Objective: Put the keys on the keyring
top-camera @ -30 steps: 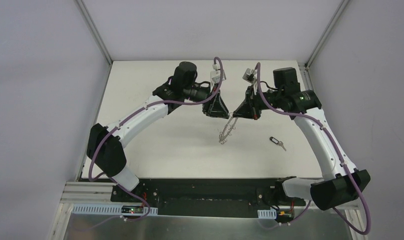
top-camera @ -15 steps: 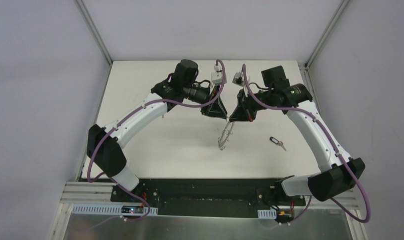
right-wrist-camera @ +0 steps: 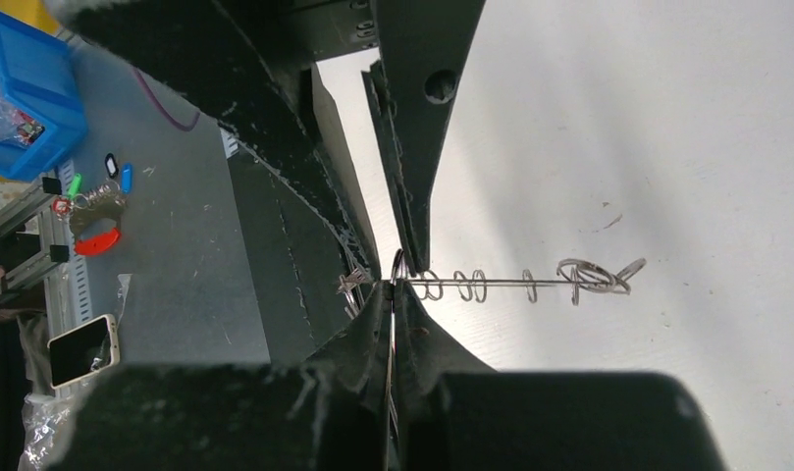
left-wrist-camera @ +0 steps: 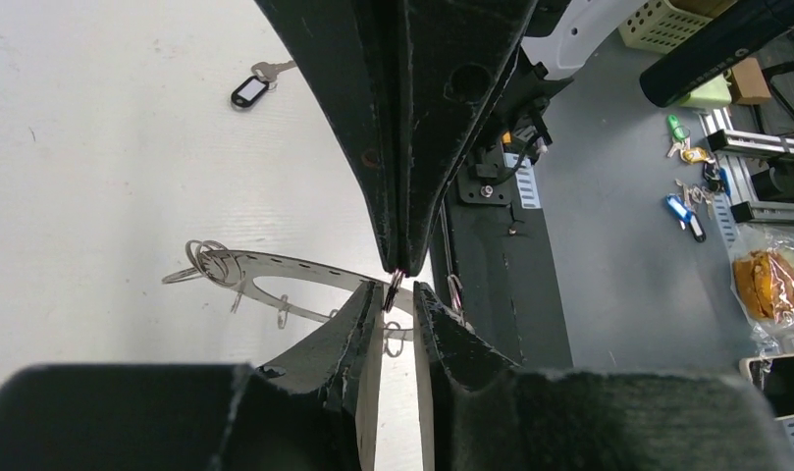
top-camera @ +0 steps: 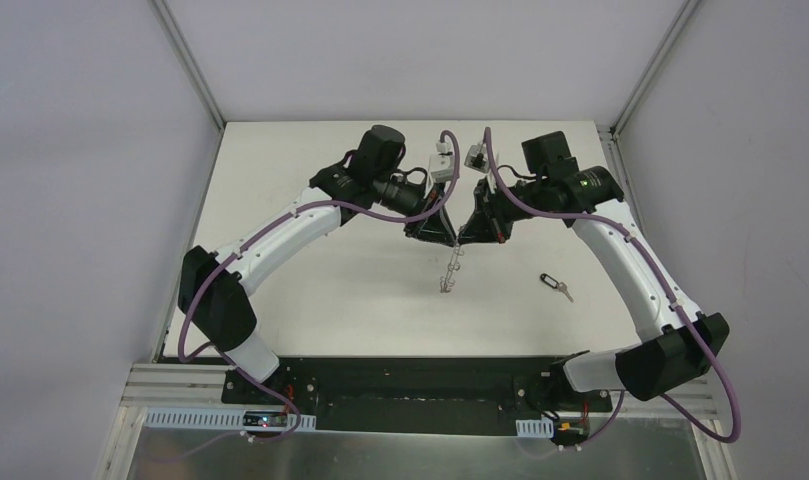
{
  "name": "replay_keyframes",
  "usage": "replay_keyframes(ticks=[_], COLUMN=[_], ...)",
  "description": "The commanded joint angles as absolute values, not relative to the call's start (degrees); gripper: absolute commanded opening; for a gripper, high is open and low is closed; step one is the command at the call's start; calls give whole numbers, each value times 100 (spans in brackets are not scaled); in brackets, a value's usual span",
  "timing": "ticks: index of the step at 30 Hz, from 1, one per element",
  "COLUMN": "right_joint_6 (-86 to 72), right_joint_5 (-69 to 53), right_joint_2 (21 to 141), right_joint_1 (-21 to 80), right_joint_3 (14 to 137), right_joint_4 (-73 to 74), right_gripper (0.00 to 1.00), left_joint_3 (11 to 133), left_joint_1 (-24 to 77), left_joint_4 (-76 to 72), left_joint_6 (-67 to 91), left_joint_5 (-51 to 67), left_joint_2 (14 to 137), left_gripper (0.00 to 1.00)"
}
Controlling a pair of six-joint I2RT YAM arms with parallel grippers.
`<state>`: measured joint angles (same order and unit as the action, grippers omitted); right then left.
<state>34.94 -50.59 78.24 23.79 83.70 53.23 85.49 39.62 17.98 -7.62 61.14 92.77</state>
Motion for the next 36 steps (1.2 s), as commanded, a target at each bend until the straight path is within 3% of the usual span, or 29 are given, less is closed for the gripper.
replay_keyframes(ticks=[1, 4, 8, 13, 18, 24, 36], right_joint_6=[3431, 3410, 3281, 2668, 2045, 1646, 1402], right_joint_5=[-5369, -5362, -5272, -5528, -5539, -5630, -5901], right_joint_2=[7779, 7766, 7646, 7191, 6690, 6553, 6641], right_joint_1=[2400, 2405, 2388, 1972, 1662, 1452, 1354], right_joint_3=[8563, 8522, 8405, 8090, 7636, 7317, 7006], right_joint_4=[5172, 5134, 4970, 4303, 3500, 3110, 2702], right_gripper=[0, 0, 2, 34, 45, 46, 38], left_joint_3=[8784, 8789, 8709, 7785, 7089, 6505, 6162], left_joint_1=[4049, 4052, 4037, 3806, 3694, 3683, 3683], left_joint_4=[1837, 1819, 1594, -591, -2196, -3916, -4965], left_joint_6=[-1007, -966, -581, 1536, 2961, 4349, 5021], left_joint_5=[6363, 6363, 6169, 6031, 5941, 5807, 5791], left_joint_2=[9320, 9325, 9264, 9002, 8837, 8793, 8826], left_gripper=[14, 0, 0, 0, 0, 0, 0])
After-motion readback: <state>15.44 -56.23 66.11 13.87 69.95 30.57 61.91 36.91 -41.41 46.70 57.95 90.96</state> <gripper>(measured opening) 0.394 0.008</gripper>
